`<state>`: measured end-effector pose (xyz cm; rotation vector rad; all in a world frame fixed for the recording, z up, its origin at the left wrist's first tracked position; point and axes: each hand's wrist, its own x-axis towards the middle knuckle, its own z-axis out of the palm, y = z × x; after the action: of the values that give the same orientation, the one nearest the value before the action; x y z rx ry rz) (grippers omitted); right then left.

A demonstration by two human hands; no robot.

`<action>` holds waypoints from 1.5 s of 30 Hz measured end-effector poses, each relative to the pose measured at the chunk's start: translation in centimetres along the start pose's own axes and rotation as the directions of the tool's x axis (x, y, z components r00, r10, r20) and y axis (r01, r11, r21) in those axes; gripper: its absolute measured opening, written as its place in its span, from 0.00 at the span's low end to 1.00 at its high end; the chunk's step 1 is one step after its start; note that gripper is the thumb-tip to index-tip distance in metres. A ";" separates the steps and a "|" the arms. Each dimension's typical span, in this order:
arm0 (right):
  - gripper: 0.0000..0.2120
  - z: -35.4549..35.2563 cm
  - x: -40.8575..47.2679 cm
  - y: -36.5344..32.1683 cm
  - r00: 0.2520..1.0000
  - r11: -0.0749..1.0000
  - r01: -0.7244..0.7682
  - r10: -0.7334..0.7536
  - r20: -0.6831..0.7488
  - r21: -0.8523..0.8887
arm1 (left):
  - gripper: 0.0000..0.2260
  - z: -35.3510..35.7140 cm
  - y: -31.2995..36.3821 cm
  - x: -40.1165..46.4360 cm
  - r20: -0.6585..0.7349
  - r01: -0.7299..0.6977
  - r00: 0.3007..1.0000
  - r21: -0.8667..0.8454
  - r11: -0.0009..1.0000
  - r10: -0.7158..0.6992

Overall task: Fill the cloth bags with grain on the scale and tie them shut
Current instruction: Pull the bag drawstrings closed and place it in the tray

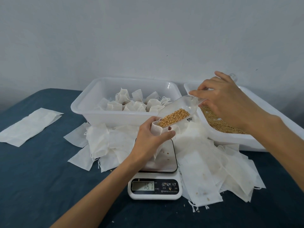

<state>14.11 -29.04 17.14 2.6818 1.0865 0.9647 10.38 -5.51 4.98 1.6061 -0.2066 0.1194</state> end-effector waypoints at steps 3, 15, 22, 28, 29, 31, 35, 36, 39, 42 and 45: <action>0.21 0.1 0.0 0.0 1.000 1.000 0.000 0.000 0.001 -0.001 | 0.16 0.0 0.0 0.0 -0.006 0.004 1.000 0.002 1.000 -0.004; 0.20 0.0 0.1 -0.1 1.000 1.000 -0.007 0.007 -0.002 0.004 | 0.15 0.1 0.2 -0.1 -0.014 0.020 1.000 -0.003 1.000 -0.020; 0.20 -0.1 0.1 -0.2 1.000 1.000 -0.019 0.019 0.016 0.004 | 0.15 0.0 0.2 -0.1 -0.009 0.024 1.000 -0.024 0.999 -0.024; 0.20 0.0 0.0 -0.1 1.000 1.000 -0.017 0.017 0.019 -0.003 | 0.15 0.1 0.2 0.0 -0.007 0.026 1.000 -0.043 0.999 -0.026; 0.20 0.0 0.0 -0.1 1.000 1.000 -0.017 0.017 0.018 -0.005 | 0.14 0.1 0.2 0.0 -0.007 0.027 1.000 -0.046 0.999 -0.028; 0.20 0.0 0.0 -0.1 1.000 1.000 -0.017 0.017 0.016 -0.001 | 0.14 0.1 0.3 0.0 -0.008 0.029 1.000 -0.048 0.998 -0.029; 0.20 0.0 0.0 0.0 1.000 1.000 -0.016 0.016 0.016 -0.001 | 0.14 0.1 0.4 -0.1 -0.008 0.037 0.999 -0.056 0.998 -0.037; 0.20 0.0 0.0 0.0 1.000 1.000 -0.017 0.017 0.016 -0.001 | 0.14 0.1 0.5 -0.1 -0.007 0.039 0.999 -0.059 0.997 -0.040; 0.20 -0.1 0.0 0.0 0.999 1.000 -0.026 0.026 0.021 0.000 | 0.14 0.2 0.5 -0.2 -0.009 0.044 0.999 -0.062 0.997 -0.045; 0.20 -0.1 0.1 -0.1 0.998 0.999 -0.039 0.039 0.040 0.000 | 0.15 0.2 0.6 -0.2 -0.007 0.043 0.999 -0.064 0.997 -0.044; 0.19 0.0 0.0 0.0 0.996 0.997 -0.070 0.068 0.050 0.033 | 0.14 0.2 0.6 -0.2 -0.012 0.037 0.999 -0.073 0.997 -0.038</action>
<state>14.09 -29.01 17.10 2.7728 1.0170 0.8929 10.07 -5.73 5.55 1.5356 -0.1683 0.0925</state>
